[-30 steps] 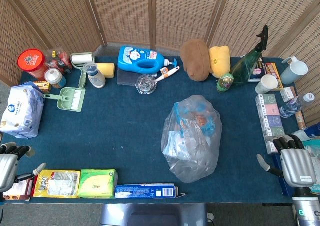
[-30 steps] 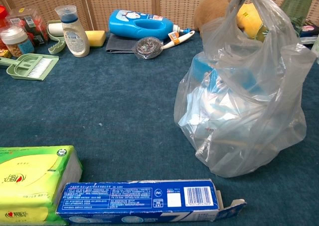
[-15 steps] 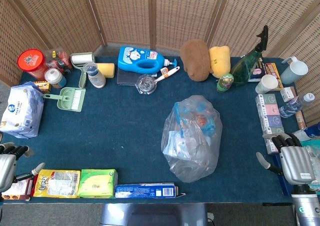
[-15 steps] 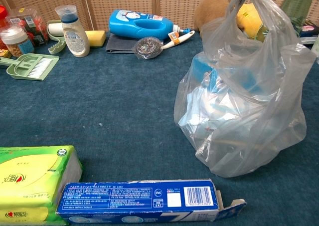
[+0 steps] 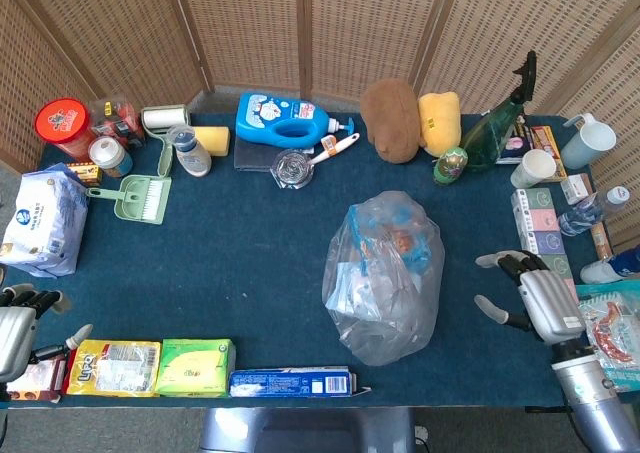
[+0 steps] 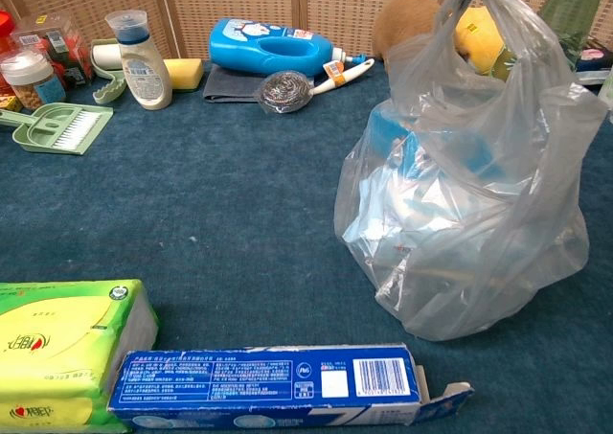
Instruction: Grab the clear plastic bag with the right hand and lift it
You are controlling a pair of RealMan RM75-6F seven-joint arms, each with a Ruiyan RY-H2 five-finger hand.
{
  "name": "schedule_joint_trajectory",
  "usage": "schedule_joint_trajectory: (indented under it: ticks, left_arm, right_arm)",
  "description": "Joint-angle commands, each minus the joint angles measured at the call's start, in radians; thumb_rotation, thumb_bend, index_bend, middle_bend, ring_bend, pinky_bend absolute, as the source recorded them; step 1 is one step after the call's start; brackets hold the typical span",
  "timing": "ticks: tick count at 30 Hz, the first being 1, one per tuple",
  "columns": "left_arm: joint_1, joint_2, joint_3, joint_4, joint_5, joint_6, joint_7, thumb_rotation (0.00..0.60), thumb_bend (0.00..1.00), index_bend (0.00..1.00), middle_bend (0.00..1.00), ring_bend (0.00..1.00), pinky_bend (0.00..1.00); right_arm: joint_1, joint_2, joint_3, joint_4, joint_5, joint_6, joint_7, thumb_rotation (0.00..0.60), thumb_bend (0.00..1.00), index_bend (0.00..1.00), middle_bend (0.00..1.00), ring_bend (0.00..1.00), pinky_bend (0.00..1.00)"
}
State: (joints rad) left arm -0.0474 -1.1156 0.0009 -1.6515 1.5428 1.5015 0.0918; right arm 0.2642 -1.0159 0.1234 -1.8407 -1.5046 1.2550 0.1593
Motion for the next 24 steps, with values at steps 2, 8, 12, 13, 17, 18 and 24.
schedule_joint_trajectory:
  ticks: [2, 8, 12, 13, 17, 18, 24]
  left_arm:
    - [-0.006, -0.007, -0.003, 0.006, -0.006, -0.009, -0.002, 0.000, 0.15, 0.46, 0.51, 0.44, 0.24]
    - [-0.018, -0.018, -0.002, 0.026, -0.021, -0.041, -0.004, 0.000, 0.15, 0.46, 0.51, 0.44, 0.24]
    - [-0.024, -0.029, -0.004, 0.042, -0.033, -0.055, -0.011, 0.000, 0.15, 0.46, 0.51, 0.44, 0.24]
    - [-0.025, -0.032, -0.004, 0.047, -0.036, -0.059, -0.013, 0.000, 0.15, 0.46, 0.51, 0.44, 0.24]
    - [-0.029, -0.038, -0.004, 0.058, -0.042, -0.071, -0.019, 0.000, 0.15, 0.46, 0.51, 0.44, 0.24]
    - [-0.031, -0.039, -0.004, 0.062, -0.044, -0.074, -0.021, 0.000, 0.15, 0.46, 0.51, 0.44, 0.24]
    - [-0.035, -0.053, -0.006, 0.088, -0.057, -0.087, -0.038, 0.000, 0.15, 0.46, 0.51, 0.44, 0.24]
  right_arm:
    - [0.060, -0.019, 0.022, -0.016, 0.024, -0.070, 0.017, 0.000, 0.21, 0.30, 0.35, 0.26, 0.19]
    - [0.137, -0.057, 0.047, -0.042, 0.064, -0.178, 0.164, 0.000, 0.20, 0.30, 0.35, 0.26, 0.19]
    - [0.185, -0.061, 0.062, -0.065, 0.078, -0.237, 0.212, 0.000, 0.20, 0.30, 0.35, 0.26, 0.19]
    - [0.195, -0.066, 0.066, -0.070, 0.085, -0.249, 0.218, 0.000, 0.20, 0.31, 0.35, 0.26, 0.19]
    - [0.225, -0.085, 0.076, -0.088, 0.110, -0.289, 0.257, 0.001, 0.20, 0.31, 0.35, 0.26, 0.19]
    - [0.235, -0.091, 0.080, -0.094, 0.118, -0.302, 0.277, 0.001, 0.20, 0.31, 0.35, 0.26, 0.19]
    - [0.307, -0.115, 0.115, -0.129, 0.159, -0.390, 0.350, 0.000, 0.20, 0.31, 0.36, 0.27, 0.19]
